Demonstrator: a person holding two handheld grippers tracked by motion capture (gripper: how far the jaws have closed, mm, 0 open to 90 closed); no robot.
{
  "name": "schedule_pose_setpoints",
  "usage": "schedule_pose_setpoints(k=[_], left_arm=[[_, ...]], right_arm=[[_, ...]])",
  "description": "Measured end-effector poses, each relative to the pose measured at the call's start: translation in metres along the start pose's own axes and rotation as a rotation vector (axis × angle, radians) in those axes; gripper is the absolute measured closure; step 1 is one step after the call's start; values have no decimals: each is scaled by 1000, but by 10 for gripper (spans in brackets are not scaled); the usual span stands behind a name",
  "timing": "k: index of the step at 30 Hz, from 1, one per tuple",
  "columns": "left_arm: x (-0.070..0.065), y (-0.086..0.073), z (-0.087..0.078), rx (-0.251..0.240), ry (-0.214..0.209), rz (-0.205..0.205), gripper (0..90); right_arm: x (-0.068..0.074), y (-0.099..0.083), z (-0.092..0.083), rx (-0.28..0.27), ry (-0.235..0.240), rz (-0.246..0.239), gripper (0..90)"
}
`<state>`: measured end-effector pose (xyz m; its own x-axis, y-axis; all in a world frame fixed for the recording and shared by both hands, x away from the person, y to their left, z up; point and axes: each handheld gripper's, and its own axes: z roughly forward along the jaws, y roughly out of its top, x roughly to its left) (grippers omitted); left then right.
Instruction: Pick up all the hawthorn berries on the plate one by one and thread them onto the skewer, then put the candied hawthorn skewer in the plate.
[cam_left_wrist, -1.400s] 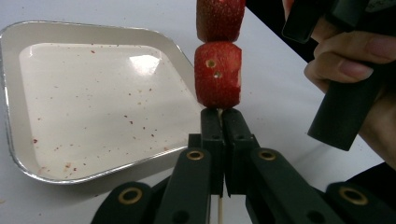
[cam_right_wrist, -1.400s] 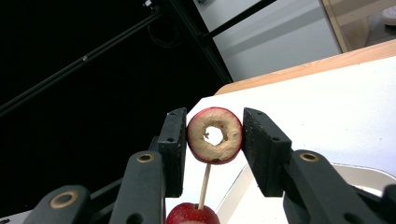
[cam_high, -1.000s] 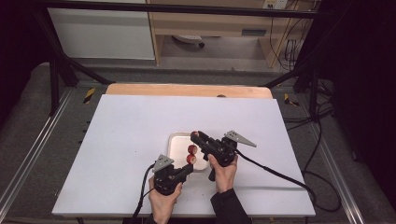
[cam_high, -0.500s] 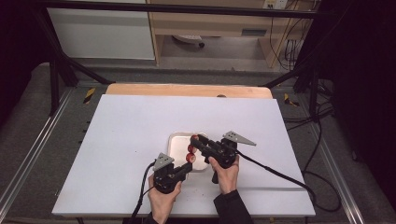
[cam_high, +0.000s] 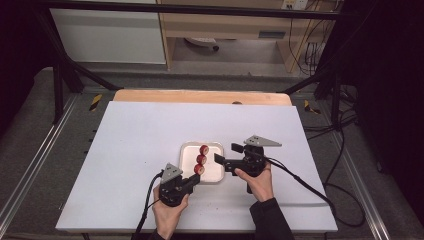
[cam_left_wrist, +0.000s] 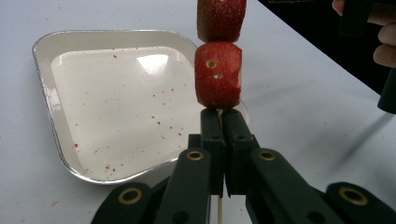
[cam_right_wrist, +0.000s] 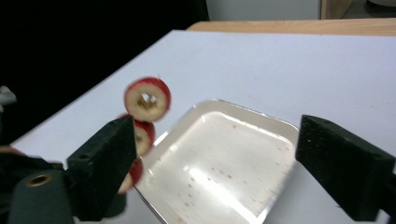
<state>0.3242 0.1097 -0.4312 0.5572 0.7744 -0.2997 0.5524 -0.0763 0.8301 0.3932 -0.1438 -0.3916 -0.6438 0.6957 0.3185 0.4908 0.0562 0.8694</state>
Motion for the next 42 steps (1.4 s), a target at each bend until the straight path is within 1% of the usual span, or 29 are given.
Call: schedule_pose_setpoints(k=[3, 6, 8, 11, 16, 19, 22, 28, 32, 33, 35, 37, 41, 42], left_arm=[[2, 1, -1, 12, 4, 31, 882], [6, 2, -4, 24, 11, 57, 882], [8, 3, -6, 33, 8, 69, 882], [10, 5, -8, 49, 7, 93, 882], [13, 10, -11, 70, -3, 122, 882], [14, 14, -13, 88, 2, 145, 881], [15, 19, -14, 105, -4, 161, 881], [16, 28, -16, 125, -4, 177, 881], [15, 34, -18, 140, -2, 197, 881], [15, 35, -19, 142, -3, 198, 881], [16, 39, -21, 145, -2, 196, 881], [17, 43, -22, 149, 3, 197, 881], [18, 52, -20, 165, 0, 204, 881], [19, 55, -19, 172, 0, 205, 881]], right_arm=[[-6, -2, -3, 59, -16, -45, 73], [-13, -6, -7, 116, -23, -82, 49], [-17, -10, -10, 145, -21, -95, 35], [-23, -16, -16, 184, -30, -122, 20], [-35, -30, -27, 238, -50, -134, 10], [-41, -37, -34, 253, -64, -139, 13], [-46, -45, -41, 262, -72, -141, 14], [-54, -57, -54, 265, -86, -138, 14], [-58, -61, -59, 284, -98, -140, 12], [-59, -62, -60, 282, -98, -144, 12], [-61, -64, -63, 278, -102, -133, 15], [-62, -66, -65, 281, -104, -139, 15], [-63, -69, -68, 283, -107, -141, 16], [-63, -70, -68, 283, -105, -135, 17]])
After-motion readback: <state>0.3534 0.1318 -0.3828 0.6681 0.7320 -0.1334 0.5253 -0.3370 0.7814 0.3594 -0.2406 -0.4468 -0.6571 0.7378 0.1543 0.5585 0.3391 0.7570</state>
